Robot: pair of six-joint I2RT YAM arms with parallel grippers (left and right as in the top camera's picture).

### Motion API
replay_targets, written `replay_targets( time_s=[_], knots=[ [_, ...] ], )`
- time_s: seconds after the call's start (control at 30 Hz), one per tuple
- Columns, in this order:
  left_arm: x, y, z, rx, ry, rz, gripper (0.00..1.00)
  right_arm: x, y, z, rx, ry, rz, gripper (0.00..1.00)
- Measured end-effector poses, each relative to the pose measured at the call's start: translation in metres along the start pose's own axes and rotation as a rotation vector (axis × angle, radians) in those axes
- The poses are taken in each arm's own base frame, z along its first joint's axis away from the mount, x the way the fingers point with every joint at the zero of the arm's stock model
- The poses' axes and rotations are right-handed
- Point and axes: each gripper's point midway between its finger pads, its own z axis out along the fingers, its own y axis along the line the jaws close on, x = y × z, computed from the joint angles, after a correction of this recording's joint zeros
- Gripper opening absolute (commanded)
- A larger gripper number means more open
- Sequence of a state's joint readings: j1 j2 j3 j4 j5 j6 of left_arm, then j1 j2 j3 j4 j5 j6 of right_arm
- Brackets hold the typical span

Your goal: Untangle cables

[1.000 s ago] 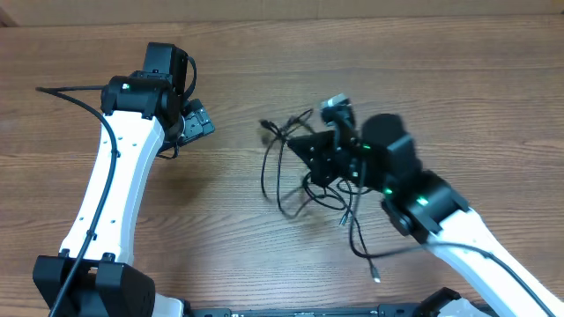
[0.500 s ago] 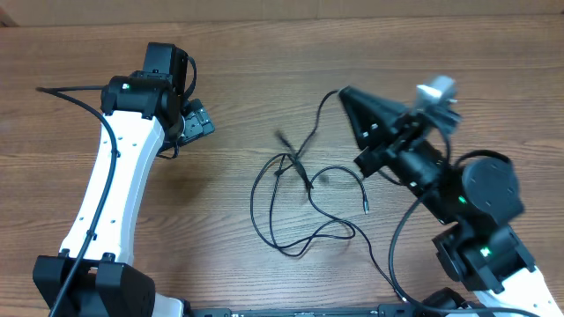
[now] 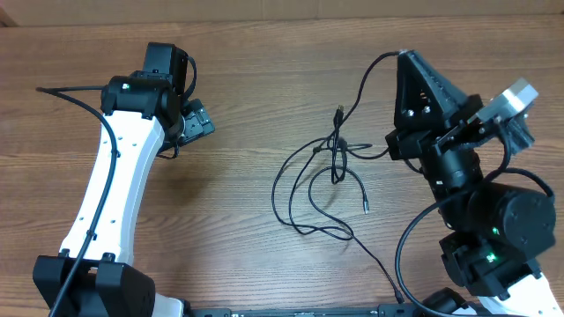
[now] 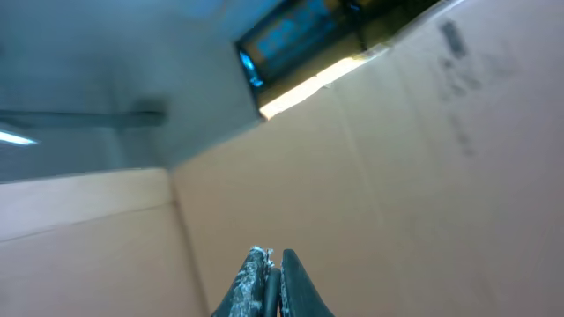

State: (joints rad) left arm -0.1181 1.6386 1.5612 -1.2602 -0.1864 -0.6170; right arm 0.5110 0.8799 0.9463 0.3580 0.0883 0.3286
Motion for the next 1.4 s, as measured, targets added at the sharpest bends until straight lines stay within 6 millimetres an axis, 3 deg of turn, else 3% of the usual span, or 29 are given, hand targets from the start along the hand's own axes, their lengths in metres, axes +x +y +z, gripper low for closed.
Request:
replay_targets(
  time_s=[0.1,0.27,0.4,0.47,0.6,0.77,0.87,1.0,1.13,1.4],
  knots=[
    [0.000,0.000,0.000,0.000,0.000,0.000,1.00,0.026,-0.024,-0.001,0.120,0.097,-0.014,0.04],
    [0.000,0.000,0.000,0.000,0.000,0.000,1.00,0.091,-0.062,-0.009,0.281,0.325,-0.016,0.04],
    [0.000,0.000,0.000,0.000,0.000,0.000,1.00,0.128,-0.063,-0.006,0.262,0.436,0.041,0.04],
    [0.000,0.000,0.000,0.001,0.000,0.000,1.00,0.129,-0.055,-0.002,0.218,0.436,0.073,0.04],
    [0.000,0.000,0.000,0.001,0.000,0.000,1.00,0.104,-0.023,0.012,0.055,0.345,0.137,0.04],
    [0.000,0.000,0.000,0.001,0.000,0.000,1.00,0.047,0.025,0.018,-0.183,0.152,0.175,0.04],
    [0.000,0.000,0.000,0.003,0.001,0.000,1.00,-0.002,0.050,0.010,-0.303,-0.011,0.178,0.04],
    [0.000,-0.001,0.000,0.003,0.001,0.000,1.00,-0.046,0.064,-0.007,-0.359,-0.157,0.176,0.04],
    [0.000,-0.001,0.000,0.003,0.001,0.000,1.00,-0.057,0.059,-0.010,-0.321,-0.197,0.184,0.04],
    [-0.003,-0.001,0.000,0.004,-0.014,-0.003,1.00,-0.043,0.047,-0.003,-0.262,-0.154,0.192,0.04]
  ],
)
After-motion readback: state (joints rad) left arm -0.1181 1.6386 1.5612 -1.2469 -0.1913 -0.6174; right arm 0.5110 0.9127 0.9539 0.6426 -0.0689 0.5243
